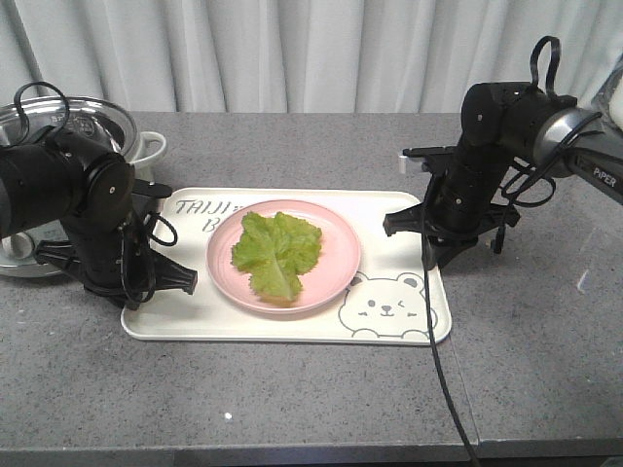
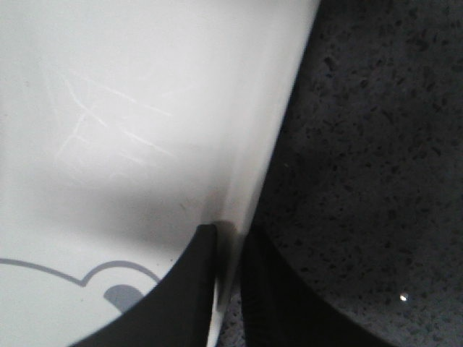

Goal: Transfer vegetables to tray and serve
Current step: 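Close both grippers on the tray edges, then lift the tray with both grippers off the counter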

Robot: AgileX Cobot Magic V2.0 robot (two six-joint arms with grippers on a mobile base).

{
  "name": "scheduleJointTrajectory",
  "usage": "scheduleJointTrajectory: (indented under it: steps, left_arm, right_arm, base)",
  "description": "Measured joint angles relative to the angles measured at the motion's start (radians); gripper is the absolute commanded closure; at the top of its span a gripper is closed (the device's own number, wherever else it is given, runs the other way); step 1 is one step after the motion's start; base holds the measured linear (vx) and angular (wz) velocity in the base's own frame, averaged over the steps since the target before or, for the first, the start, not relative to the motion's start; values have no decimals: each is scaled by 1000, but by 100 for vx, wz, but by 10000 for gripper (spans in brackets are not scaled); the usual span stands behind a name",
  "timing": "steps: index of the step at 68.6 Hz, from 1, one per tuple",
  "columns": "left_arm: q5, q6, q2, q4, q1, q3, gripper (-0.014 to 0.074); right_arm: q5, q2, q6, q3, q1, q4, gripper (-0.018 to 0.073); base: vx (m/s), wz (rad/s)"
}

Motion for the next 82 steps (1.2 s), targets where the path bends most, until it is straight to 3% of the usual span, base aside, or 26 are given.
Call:
scheduleJointTrajectory:
  steps: [24, 47, 82]
  left_arm:
    - [-5, 48, -2, -35, 7, 0, 603]
    - [-22, 91, -28, -120, 7, 2, 603]
    - [-51, 98, -101, -138, 7, 3, 603]
  right_arm:
    - [0, -6, 2, 0, 0, -7, 540]
    - [5, -10, 2, 3, -9, -49, 537]
    - [8, -85, 1, 8, -9, -86, 534]
  base:
    - [0, 0]
    - [0, 0]
    - [0, 0]
